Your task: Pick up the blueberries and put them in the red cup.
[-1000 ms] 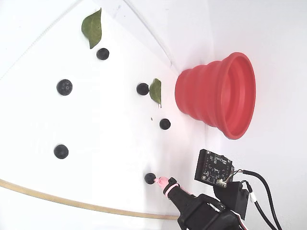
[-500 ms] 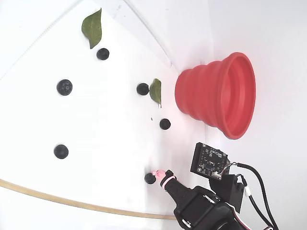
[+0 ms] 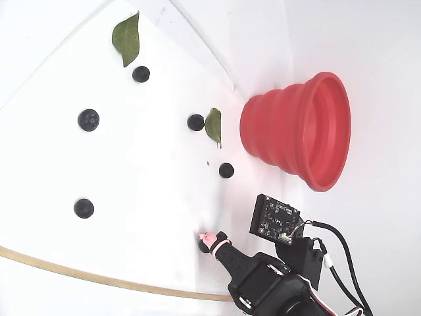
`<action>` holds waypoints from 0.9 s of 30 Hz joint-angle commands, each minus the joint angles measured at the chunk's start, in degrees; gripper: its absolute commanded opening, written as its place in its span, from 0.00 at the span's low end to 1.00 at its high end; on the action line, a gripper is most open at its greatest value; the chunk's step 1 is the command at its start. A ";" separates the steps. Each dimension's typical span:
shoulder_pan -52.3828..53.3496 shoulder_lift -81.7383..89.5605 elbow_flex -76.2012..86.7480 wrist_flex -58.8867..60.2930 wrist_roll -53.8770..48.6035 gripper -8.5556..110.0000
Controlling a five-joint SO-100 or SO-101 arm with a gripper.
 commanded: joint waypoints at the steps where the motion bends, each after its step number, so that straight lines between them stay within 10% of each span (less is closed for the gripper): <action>1: -0.53 0.26 -3.78 -1.23 0.70 0.24; 27: -0.18 -3.60 -4.39 -3.16 -0.18 0.24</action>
